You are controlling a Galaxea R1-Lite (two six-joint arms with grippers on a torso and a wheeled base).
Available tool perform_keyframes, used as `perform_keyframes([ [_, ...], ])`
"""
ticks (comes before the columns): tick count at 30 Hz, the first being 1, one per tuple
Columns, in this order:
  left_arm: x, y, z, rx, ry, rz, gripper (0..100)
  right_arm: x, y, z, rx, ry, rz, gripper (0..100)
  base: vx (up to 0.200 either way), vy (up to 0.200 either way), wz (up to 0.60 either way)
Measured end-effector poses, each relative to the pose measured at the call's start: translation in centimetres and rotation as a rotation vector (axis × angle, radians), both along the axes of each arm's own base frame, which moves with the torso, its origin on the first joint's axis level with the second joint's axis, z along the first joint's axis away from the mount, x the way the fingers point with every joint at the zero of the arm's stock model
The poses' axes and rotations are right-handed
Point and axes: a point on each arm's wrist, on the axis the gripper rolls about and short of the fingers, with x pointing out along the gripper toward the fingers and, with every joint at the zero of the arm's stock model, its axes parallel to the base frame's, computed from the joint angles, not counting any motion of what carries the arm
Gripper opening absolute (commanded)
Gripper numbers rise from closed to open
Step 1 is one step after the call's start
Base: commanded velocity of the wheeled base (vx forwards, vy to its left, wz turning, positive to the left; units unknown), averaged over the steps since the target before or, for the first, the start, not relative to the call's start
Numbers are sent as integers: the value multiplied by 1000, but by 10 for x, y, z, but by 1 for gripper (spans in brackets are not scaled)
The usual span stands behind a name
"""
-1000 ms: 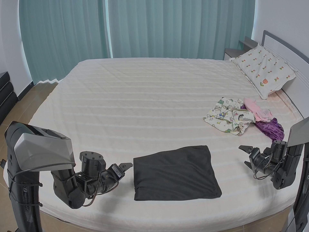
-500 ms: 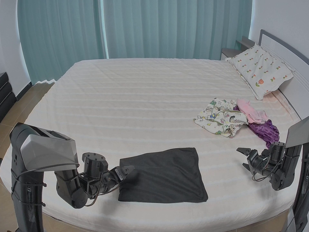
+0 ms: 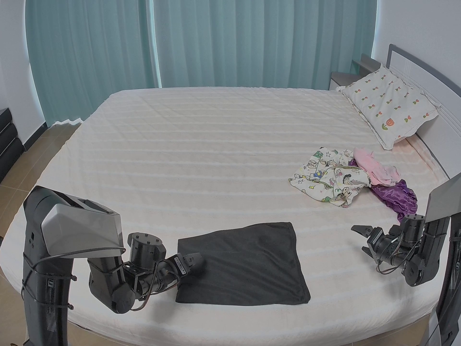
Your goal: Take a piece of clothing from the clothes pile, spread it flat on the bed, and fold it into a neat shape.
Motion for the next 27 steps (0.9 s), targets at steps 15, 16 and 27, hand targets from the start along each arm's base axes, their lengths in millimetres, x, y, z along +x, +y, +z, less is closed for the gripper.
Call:
perform_keyframes([
  [15,0,-17,-17,119,-34,-16,100,0,0,0,0,-1,-2,100,0,0,0],
  [16,-1,-18,-18,118,-33,-18,100,0,0,0,0,-1,-2,100,0,0,0],
  [27,-1,-21,-19,88,-32,-12,0,0,0,0,0,-1,-3,100,0,0,0],
])
